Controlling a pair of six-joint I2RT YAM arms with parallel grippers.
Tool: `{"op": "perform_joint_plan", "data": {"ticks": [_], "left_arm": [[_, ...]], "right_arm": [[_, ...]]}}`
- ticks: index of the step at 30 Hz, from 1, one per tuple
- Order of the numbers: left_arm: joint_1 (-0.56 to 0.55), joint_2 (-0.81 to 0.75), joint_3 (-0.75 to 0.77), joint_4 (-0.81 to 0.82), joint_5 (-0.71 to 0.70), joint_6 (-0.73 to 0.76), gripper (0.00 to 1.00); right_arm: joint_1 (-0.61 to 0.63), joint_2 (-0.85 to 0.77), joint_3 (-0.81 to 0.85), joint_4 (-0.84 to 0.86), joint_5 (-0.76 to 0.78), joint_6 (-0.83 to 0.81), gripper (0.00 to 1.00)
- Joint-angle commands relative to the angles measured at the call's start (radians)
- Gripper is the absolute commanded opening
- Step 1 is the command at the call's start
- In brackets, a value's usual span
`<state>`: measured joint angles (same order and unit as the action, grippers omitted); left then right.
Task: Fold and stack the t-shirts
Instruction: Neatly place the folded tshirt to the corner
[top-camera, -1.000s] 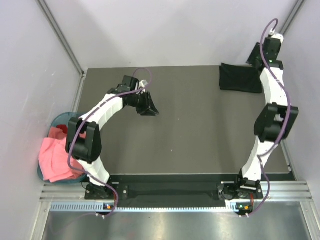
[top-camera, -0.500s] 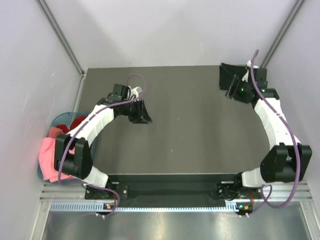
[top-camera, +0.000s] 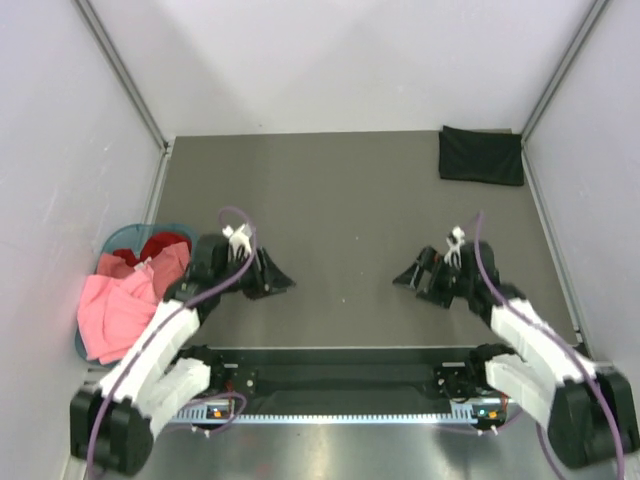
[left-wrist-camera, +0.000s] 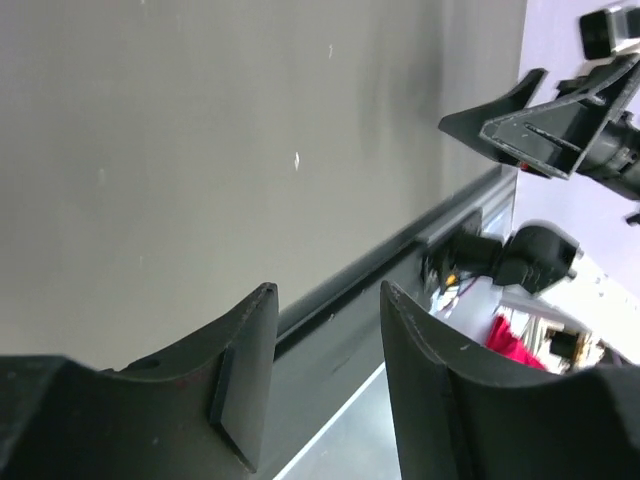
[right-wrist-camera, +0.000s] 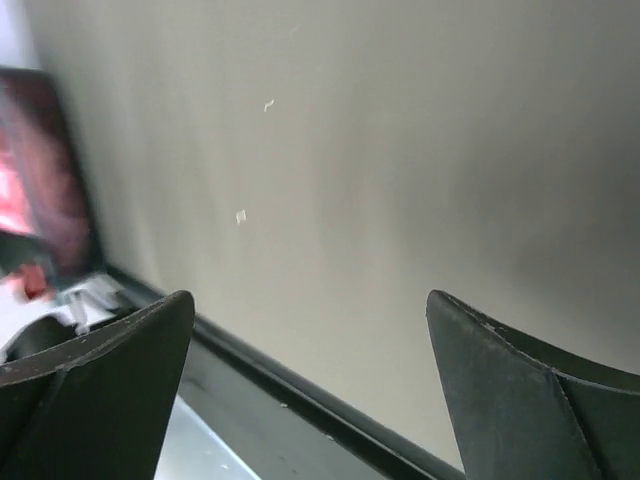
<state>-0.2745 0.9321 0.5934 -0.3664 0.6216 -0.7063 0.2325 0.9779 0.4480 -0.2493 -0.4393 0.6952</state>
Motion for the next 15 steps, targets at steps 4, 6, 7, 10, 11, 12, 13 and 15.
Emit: {"op": "perform_joint_plan", "data": {"ticks": [4,6,7,10,11,12,13,15], "left_arm": [[0.000,-0.487,-0.294,0.060,0.015,-0.047,0.50],[0.000,-0.692,-0.332,0.060,0.015,-0.047,0.50],[0.000,-0.816,-0.371,0.060,0.015,-0.047,0.50],[0.000,-0.915,-0.420,0.060,0.015,-0.047,0.50],[0.000,-0.862,-0.428,0.060,0.015,-0.047,0.50],[-0.002,-0.849,-0.432,0.060,0.015,-0.047,0.50],[0.000,-0.858,-0.437,0.060,0.015,-0.047,0.50],[0.000,-0.900,-0.449,0.060,0.015,-0.047,0.50]], "right_arm": [[0.024,-0.541,-0.323,0.167,-0.055,0.289,1.00],[0.025,-0.765,-0.371,0.112,-0.059,0.328,1.00],[0.024,-0.832,-0.377,-0.012,-0.055,0.325,1.00],[0.024,-1.050,-0.361,-0.203,-0.036,0.282,1.00],[0.024,-1.099,-0.364,-0.284,-0.041,0.280,1.00],[0.024,-1.070,-0.364,-0.301,-0.061,0.245,1.00],[0.024,-1.047,-0.365,-0.321,-0.064,0.225,1.00],[0.024,-1.024,-0.374,-0.338,-0.119,0.175,1.00]]}}
